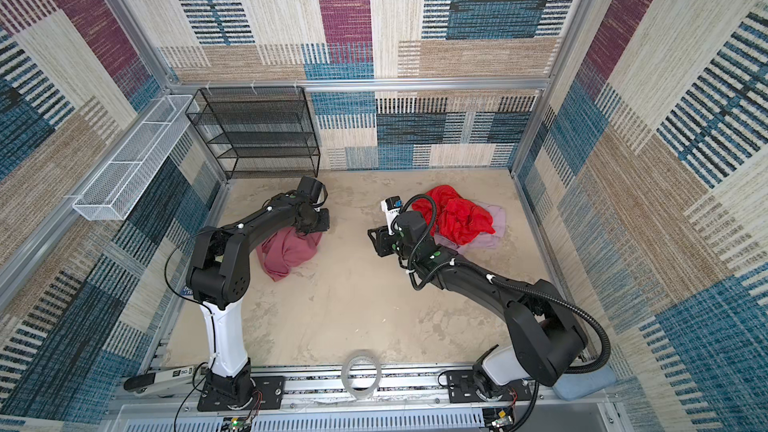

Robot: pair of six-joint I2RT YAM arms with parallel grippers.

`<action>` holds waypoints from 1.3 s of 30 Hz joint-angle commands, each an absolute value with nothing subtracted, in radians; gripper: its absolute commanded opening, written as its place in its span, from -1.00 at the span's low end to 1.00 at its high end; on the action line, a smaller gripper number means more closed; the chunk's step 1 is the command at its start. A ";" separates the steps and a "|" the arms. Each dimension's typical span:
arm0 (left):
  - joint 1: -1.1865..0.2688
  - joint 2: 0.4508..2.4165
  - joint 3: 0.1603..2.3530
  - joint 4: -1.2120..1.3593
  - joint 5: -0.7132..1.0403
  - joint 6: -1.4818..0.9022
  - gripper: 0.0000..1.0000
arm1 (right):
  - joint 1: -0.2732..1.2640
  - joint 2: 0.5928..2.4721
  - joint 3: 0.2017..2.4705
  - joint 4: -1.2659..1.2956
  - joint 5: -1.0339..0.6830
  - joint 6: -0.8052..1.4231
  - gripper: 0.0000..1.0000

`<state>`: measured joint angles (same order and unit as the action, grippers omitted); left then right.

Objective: Pick out a specific cloth from the pile

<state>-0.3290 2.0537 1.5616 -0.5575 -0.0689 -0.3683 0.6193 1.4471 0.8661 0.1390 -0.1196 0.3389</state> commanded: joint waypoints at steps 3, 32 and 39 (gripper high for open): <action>-0.328 2.067 1.561 -0.592 -0.118 -0.341 -0.27 | 0.615 1.446 0.859 0.176 -0.115 0.339 -0.18; -0.329 2.081 1.616 -0.583 -0.153 -0.315 -1.00 | 0.608 1.472 0.904 0.163 -0.129 0.338 -0.18; -0.327 1.988 1.656 -0.601 -0.157 -0.301 -1.00 | 0.607 1.477 0.912 0.160 -0.135 0.341 -0.19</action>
<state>-0.3283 2.0197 1.6508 -0.5896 -0.1535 -0.3298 0.6071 1.4769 0.9024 0.1493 -0.1303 0.3389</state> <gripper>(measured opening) 0.075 0.406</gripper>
